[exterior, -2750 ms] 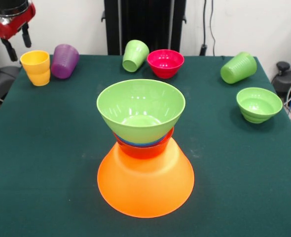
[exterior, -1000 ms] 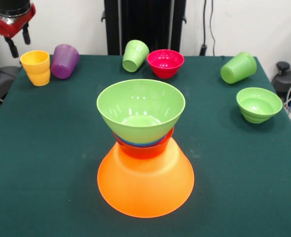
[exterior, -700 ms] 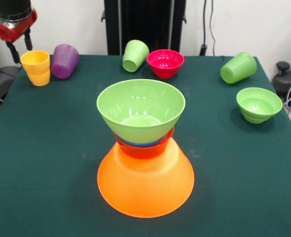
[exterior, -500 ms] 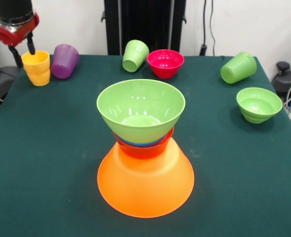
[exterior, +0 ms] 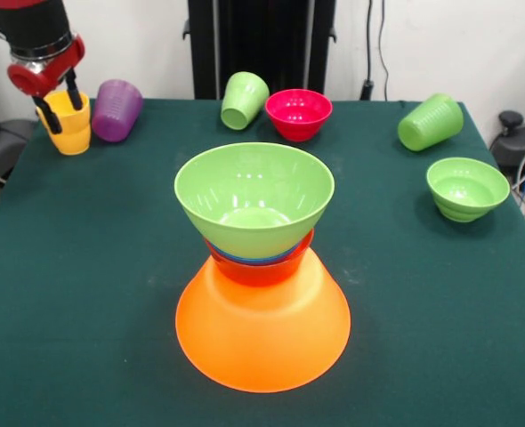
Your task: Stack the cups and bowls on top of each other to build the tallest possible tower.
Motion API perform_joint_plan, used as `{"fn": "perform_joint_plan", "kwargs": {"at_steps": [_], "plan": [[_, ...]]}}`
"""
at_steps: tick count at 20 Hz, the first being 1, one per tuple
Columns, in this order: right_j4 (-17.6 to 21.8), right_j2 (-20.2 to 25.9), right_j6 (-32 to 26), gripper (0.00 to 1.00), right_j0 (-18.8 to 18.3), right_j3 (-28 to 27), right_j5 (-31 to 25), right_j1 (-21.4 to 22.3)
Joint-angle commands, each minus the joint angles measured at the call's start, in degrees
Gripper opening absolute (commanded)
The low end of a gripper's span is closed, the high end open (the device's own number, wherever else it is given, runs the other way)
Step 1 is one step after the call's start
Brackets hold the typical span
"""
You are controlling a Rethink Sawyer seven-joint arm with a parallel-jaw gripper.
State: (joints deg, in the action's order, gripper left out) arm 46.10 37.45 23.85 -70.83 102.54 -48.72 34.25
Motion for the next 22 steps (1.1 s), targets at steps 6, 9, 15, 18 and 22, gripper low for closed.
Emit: {"fn": "perform_joint_plan", "kwargs": {"at_steps": [6, 9, 15, 18, 22], "plan": [[4.8, -0.2, -3.6, 1.00, 3.8, -1.4, 1.5, -2.9], [4.9, -0.2, -3.2, 1.00, 4.2, -1.1, 1.4, -2.2], [5.5, -0.4, -3.2, 1.00, 4.4, -1.2, 1.6, -1.8], [5.1, 0.0, -3.3, 1.00, 4.1, -0.7, 1.9, -1.4], [4.3, 0.3, -4.4, 1.00, 4.0, -0.2, -0.1, 0.1]]}}
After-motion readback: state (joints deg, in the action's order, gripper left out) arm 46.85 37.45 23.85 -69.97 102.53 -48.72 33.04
